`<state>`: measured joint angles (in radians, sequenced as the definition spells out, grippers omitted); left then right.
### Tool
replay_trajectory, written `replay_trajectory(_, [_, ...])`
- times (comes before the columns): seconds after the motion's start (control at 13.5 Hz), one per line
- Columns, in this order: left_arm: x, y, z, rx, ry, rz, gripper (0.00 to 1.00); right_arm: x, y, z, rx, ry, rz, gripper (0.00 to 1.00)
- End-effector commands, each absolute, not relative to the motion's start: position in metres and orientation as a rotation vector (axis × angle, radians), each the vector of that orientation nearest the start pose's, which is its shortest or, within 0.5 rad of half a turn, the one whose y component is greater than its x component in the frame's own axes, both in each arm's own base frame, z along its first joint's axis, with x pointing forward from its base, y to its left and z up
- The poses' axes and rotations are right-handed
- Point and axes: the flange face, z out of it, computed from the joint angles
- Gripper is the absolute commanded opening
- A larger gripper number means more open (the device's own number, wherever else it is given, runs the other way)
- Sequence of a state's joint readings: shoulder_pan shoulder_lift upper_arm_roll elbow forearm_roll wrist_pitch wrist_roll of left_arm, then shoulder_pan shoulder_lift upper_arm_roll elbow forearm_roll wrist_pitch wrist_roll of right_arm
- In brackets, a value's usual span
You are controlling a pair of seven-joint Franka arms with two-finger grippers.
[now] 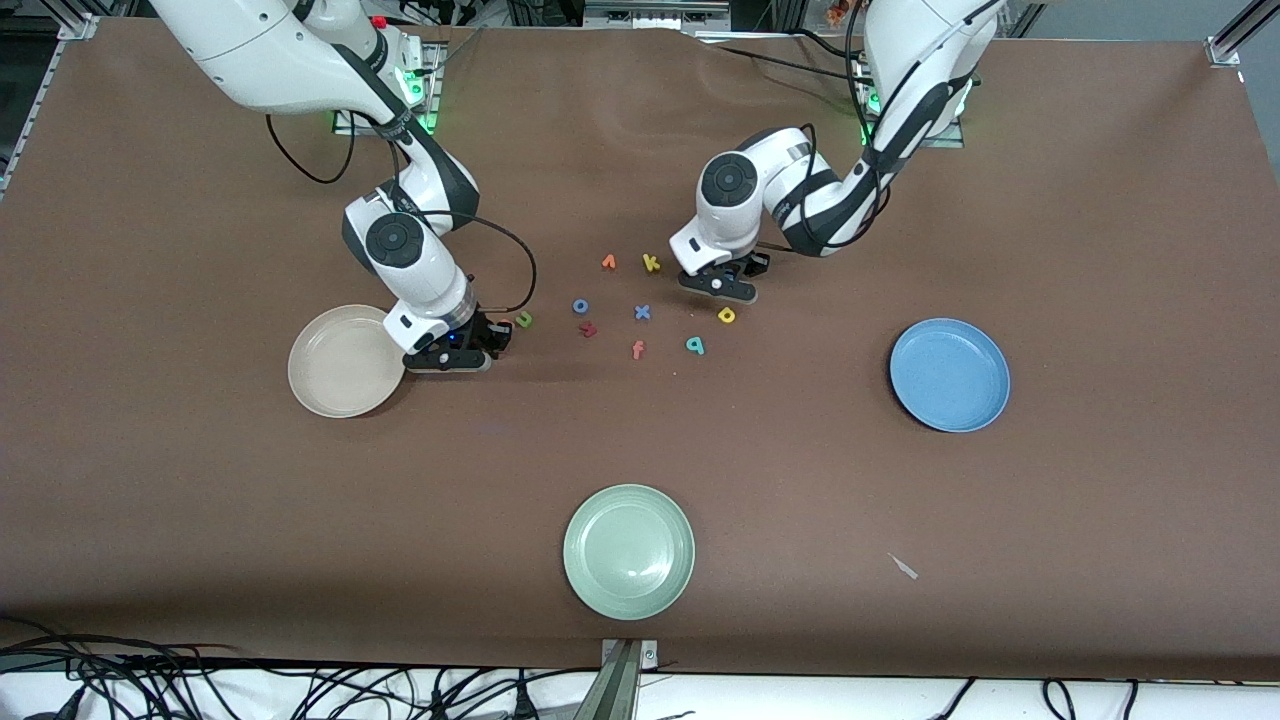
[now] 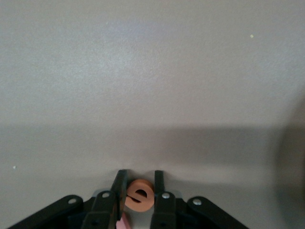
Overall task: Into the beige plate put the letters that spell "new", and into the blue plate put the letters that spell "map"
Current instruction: 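Grasp the orange letter with the right gripper while the left grasps blue, then drop the orange letter on the cream plate while the left drops blue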
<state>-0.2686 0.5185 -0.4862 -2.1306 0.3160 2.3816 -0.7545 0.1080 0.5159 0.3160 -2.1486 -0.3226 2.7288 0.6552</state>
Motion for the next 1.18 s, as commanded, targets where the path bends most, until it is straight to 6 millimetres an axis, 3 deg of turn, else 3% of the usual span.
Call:
replay_trajectory(0.0, [0.435, -0.353, 0.198, -2.990, 0.328, 0.270, 0.00, 0.538, 0.224, 0.208, -3.140, -0.125, -0.170, 0.16])
replay_trajectory(0.15, [0.471, -0.324, 0.227, -2.986, 0.343, 0.364, 0.00, 0.559, 0.195, 0.240, -3.198, -0.253, -0.122, 0.16])
replay_trajectory(0.37, [0.533, -0.256, 0.275, -2.980, 0.392, 0.495, 0.00, 0.572, 0.147, 0.262, -3.231, -0.401, -0.094, 0.17])
replay_trajectory(0.52, [0.557, -0.205, 0.280, -2.986, 0.436, 0.539, 0.00, 0.563, 0.118, 0.254, -3.242, -0.436, -0.050, 0.23])
replay_trajectory(0.67, [0.580, -0.138, 0.279, -3.017, 0.471, 0.553, 0.00, 0.535, 0.107, 0.227, -3.213, -0.430, -0.075, 0.43])
replay_trajectory(0.74, [0.588, -0.109, 0.276, -3.032, 0.476, 0.557, 0.00, 0.522, 0.107, 0.215, -3.186, -0.415, -0.129, 0.58])
replay_trajectory(0.81, [0.594, -0.083, 0.273, -3.030, 0.485, 0.557, 0.00, 0.518, 0.107, 0.212, -3.181, -0.382, -0.143, 0.65])
replay_trajectory(0.96, [0.599, -0.044, 0.248, -2.992, 0.496, 0.584, 0.02, 0.519, 0.119, 0.218, -3.181, -0.288, -0.167, 0.71])
replay_trajectory(1.04, [0.601, -0.040, 0.233, -2.968, 0.522, 0.573, 0.09, 0.520, 0.144, 0.224, -3.165, -0.260, -0.176, 0.71])
replay_trajectory(1.11, [0.604, -0.037, 0.226, -2.968, 0.523, 0.558, 0.28, 0.523, 0.162, 0.229, -3.168, -0.189, -0.158, 0.71])
